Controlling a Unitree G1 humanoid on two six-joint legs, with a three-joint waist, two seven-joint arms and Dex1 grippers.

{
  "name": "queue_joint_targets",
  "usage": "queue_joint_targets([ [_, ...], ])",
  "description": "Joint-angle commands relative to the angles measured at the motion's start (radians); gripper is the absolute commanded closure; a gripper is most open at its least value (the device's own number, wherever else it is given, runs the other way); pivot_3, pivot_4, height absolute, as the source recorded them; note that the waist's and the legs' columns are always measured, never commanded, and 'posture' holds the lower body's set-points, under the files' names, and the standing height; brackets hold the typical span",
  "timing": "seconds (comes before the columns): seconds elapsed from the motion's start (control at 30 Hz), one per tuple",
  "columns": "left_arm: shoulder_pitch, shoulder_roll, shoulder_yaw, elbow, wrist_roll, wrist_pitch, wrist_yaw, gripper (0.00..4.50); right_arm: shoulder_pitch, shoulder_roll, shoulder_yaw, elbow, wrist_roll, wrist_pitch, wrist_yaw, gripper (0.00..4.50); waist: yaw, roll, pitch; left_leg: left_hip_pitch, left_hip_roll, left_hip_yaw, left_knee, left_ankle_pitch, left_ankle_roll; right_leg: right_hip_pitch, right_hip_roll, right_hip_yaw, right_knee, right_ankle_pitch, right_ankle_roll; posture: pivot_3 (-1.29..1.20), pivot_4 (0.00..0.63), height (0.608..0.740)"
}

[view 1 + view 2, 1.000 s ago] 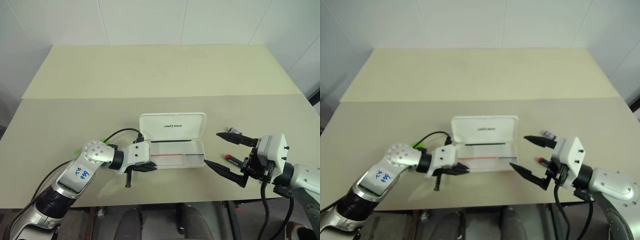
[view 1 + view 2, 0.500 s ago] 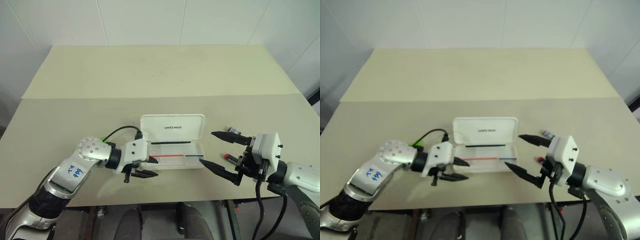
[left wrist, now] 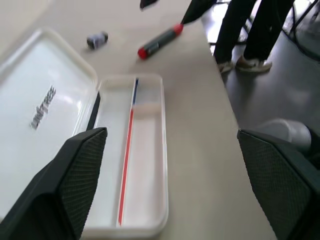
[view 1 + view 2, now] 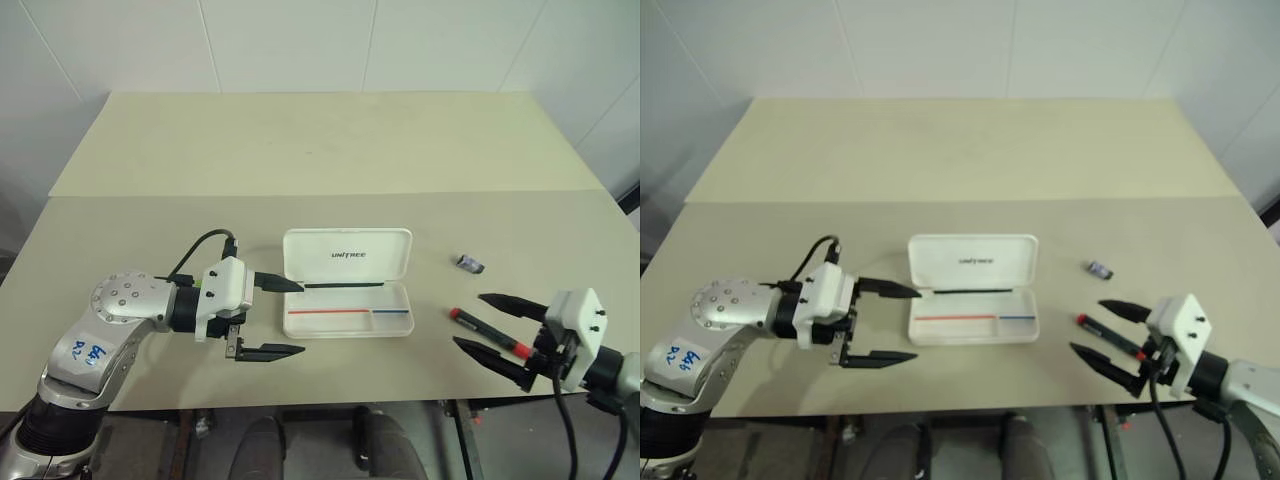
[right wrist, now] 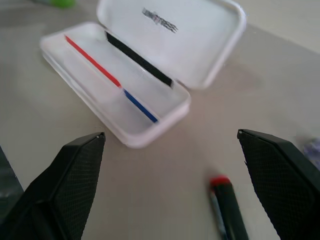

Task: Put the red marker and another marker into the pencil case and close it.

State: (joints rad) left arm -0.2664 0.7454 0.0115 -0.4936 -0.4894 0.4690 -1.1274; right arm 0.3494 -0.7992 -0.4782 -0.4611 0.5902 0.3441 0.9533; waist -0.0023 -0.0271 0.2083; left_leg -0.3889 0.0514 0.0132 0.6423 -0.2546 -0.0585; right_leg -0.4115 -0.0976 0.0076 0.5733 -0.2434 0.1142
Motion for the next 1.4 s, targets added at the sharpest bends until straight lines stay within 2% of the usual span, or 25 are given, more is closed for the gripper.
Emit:
queue_joint_targets([
  [0.03, -0.005, -0.008, 0.018, 0.009, -0.053, -0.021, -0.017, 0.04, 0.015, -0.025, -0.035, 0.061, -0.019, -0.042, 0.065, 0.00, -0.002, 0.000, 0.000, 0.000, 0.000, 0.000, 0.001, 0.000, 0.000, 0.000, 0.000, 0.000, 0.000, 0.000, 0.000, 0.00, 0.150, 0.740],
  [0.23, -0.018, 0.002, 0.012, 0.022, -0.098, -0.012, -0.048, 0.04, -0.053, -0.039, 0.043, 0.252, -0.091, -0.115, 0.143, 0.00, -0.012, 0.000, 0.000, 0.000, 0.000, 0.000, 0.004, -0.001, 0.000, 0.001, 0.000, 0.001, 0.000, 0.001, 0.000, 0.00, 0.150, 0.740],
  [0.57, -0.062, 0.034, 0.017, 0.040, -0.098, -0.012, -0.067, 0.04, -0.226, -0.021, 0.186, 0.633, -0.228, -0.273, 0.210, 0.00, -0.025, 0.000, 0.000, 0.000, 0.000, 0.000, 0.004, -0.001, 0.000, 0.001, 0.000, 0.001, 0.001, 0.001, 0.000, 0.00, 0.150, 0.740],
  [0.67, -0.068, 0.035, 0.018, 0.040, -0.096, -0.012, -0.063, 0.00, -0.252, -0.020, 0.209, 0.697, -0.241, -0.312, 0.229, 0.69, -0.027, -0.003, -0.001, 0.001, 0.000, 0.000, 0.005, -0.001, 0.000, 0.002, 0.000, 0.001, 0.002, 0.001, 0.000, 0.00, 0.150, 0.740],
  [0.93, -0.055, 0.039, 0.031, 0.039, -0.081, -0.026, -0.050, 0.00, -0.258, -0.009, 0.211, 0.591, -0.203, -0.300, 0.219, 3.62, -0.026, -0.003, -0.002, 0.002, 0.000, 0.000, 0.005, -0.001, 0.000, 0.003, 0.000, 0.001, 0.002, 0.001, 0.001, 0.00, 0.150, 0.740],
  [0.97, -0.052, 0.041, 0.033, 0.040, -0.078, -0.029, -0.049, 0.00, -0.259, -0.008, 0.210, 0.567, -0.197, -0.293, 0.216, 3.86, -0.028, -0.003, -0.002, 0.001, 0.000, 0.000, 0.005, -0.001, 0.000, 0.002, 0.000, 0.002, 0.002, 0.001, 0.001, 0.00, 0.150, 0.740],
  [1.17, -0.022, 0.055, 0.046, 0.040, -0.093, -0.032, -0.056, 0.00, -0.286, -0.009, 0.210, 0.473, -0.196, -0.266, 0.186, 3.89, -0.026, -0.003, -0.001, 0.001, 0.000, 0.000, 0.005, -0.001, 0.000, 0.001, 0.001, 0.002, 0.003, 0.001, 0.001, 0.00, 0.150, 0.740],
  [1.4, 0.060, 0.076, 0.110, 0.101, -0.056, -0.128, -0.065, 0.00, -0.423, -0.063, 0.231, 0.335, -0.156, -0.194, 0.207, 3.89, -0.026, -0.002, -0.001, 0.000, 0.000, 0.001, 0.004, -0.001, 0.000, -0.001, 0.000, 0.002, 0.003, 0.001, 0.000, 0.00, 0.150, 0.740],
])
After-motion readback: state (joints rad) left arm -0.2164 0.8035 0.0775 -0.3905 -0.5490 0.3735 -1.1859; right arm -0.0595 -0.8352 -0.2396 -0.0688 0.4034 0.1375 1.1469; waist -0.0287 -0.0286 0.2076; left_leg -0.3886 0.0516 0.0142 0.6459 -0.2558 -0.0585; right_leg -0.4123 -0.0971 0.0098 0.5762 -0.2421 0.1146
